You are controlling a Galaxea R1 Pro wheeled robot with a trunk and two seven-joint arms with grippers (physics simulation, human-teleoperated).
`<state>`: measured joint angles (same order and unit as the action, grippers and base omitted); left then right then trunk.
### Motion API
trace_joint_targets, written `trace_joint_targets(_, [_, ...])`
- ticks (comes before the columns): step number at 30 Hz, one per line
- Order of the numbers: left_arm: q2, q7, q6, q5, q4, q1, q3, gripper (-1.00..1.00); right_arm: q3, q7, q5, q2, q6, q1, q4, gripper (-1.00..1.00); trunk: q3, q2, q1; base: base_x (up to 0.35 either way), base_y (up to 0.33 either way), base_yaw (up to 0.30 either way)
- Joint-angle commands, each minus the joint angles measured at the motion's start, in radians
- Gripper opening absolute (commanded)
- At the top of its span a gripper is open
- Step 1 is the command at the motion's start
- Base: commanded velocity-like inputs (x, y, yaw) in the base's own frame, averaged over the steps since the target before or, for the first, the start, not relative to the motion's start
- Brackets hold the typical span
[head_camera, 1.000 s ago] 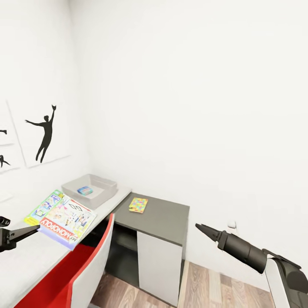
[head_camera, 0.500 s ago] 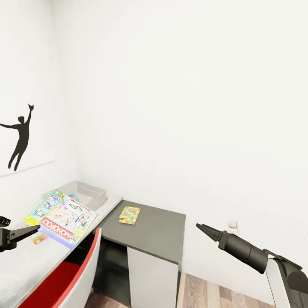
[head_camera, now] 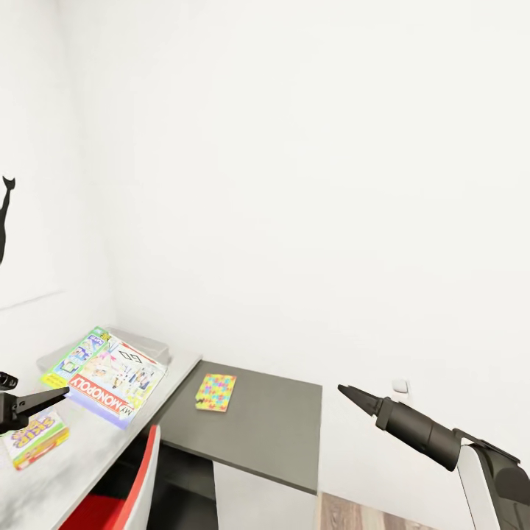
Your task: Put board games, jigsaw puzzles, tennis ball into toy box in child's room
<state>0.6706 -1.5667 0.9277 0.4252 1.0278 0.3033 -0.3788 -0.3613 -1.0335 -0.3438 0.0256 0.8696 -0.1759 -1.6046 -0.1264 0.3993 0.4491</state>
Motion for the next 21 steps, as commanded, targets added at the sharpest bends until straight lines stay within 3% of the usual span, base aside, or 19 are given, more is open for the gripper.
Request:
trace_joint_targets(1, [0.0,-0.004,0.01,0.001,0.0,0.0,0.0,-1.0,-0.001,-0.002,-0.001,0.0,0.005,0.0,0.0,1.0,0.0,0.001,0.001,0.303,0.183,-0.003])
trace_joint_targets(6, [0.0,-0.004,0.01,0.001,0.0,0.0,0.0,-1.0,-0.001,-0.001,-0.001,-0.001,0.004,0.0,0.0,1.0,0.0,0.001,0.001,0.302,0.186,-0.001])
trace_joint_targets(15, [0.0,-0.004,0.008,0.001,0.0,0.0,0.0,-1.0,-0.001,0.009,-0.002,-0.001,0.002,0.0,0.001,1.0,0.0,0.001,0.001,0.235,0.03,-0.001])
trace_joint_targets(21, [0.0,-0.004,0.008,0.001,0.0,0.0,0.0,-1.0,-0.001,0.009,-0.002,-0.001,0.002,0.0,0.002,1.0,-0.004,0.001,0.001,0.241,0.161,-0.129])
